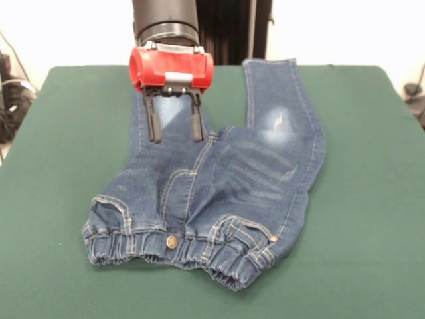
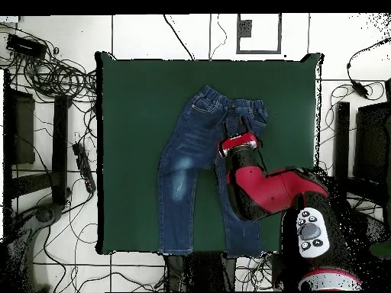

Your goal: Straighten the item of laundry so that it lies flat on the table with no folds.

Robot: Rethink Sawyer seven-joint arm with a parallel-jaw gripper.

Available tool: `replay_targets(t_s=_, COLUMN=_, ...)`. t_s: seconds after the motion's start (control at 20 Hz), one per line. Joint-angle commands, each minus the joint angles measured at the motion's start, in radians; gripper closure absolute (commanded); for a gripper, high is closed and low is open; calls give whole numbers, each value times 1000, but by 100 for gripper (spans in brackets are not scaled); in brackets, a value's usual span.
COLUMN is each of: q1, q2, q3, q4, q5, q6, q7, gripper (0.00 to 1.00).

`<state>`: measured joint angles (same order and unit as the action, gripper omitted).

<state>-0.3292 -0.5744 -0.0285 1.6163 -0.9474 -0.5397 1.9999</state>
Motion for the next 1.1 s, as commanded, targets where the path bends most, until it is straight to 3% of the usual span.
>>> replay_targets(t_s=0.05, q1=49, q2=32, q3=44, q4=-26, q5=-41, q6=15, q7=30, gripper=0)
replay_targets(t_s=0.4, q1=48, q2=19, q3=44, q4=-8, q5=-49, q6=19, q7=45, gripper=0)
replay_targets(t_s=0.6, q1=-36, q2=-37, q3=231, q4=54, q5=-288, q6=209, q7=271, gripper=0)
replay_targets(t_s=0.65, q1=-46, q2=-43, q3=256, q4=69, q5=-300, q6=221, q7=294, gripper=0)
replay_targets(t_s=0.9, q1=-100, q2=-24, q3=355, q4=106, q5=-298, q6=303, q7=292, gripper=0)
replay_targets(t_s=1.1, q1=-89, q2=22, q3=305, q4=91, q5=-210, q6=203, q7=233, gripper=0)
